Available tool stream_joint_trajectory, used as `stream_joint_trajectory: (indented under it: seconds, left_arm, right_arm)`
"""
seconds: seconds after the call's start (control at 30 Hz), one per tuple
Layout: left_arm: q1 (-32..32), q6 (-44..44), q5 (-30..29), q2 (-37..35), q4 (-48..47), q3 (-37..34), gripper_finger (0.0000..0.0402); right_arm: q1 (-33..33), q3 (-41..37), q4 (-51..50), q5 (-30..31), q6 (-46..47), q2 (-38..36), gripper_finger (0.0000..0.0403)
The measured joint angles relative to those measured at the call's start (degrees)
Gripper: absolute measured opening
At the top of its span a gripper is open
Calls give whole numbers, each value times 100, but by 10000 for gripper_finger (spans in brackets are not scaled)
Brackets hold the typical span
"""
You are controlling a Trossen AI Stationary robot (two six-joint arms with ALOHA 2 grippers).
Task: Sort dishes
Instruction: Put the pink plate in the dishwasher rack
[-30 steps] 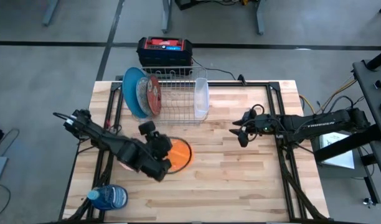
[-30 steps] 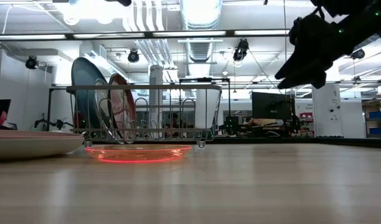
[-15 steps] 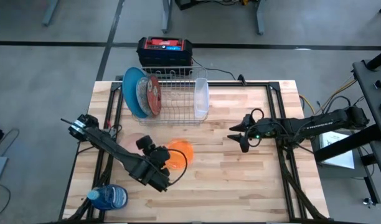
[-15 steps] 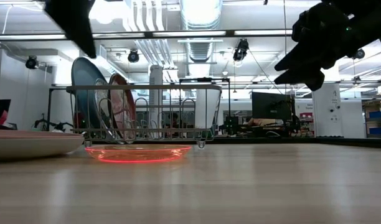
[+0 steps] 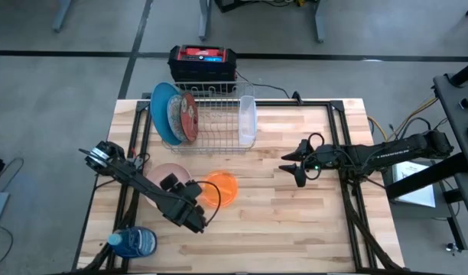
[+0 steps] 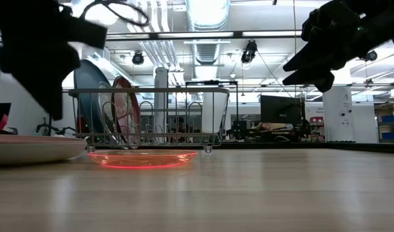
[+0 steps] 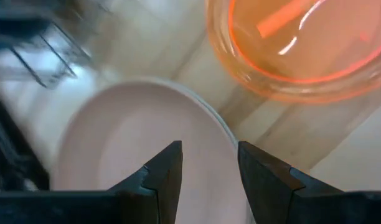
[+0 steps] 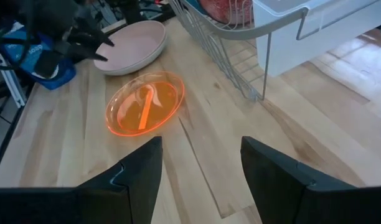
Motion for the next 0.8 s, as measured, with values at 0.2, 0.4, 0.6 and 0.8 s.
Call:
stream_joint_trajectory:
  seconds: [0.2, 0.4, 0.6, 0.8]
  left_arm:
    - [26, -696, 694, 2, 47, -343, 145]
    - [29, -798, 1333, 2, 479, -517, 145]
    - [35, -953, 1668, 2, 659, -415, 145]
    - [35, -1120, 1846, 2, 873, -386, 145]
  right_arm:
    - [0, -15, 2, 0, 2, 1, 204]
    - [0, -15, 2, 0, 4, 0, 206]
    - [0, -17, 4, 2, 7, 0, 205]
    - [0, -19, 4, 4, 48, 1, 205]
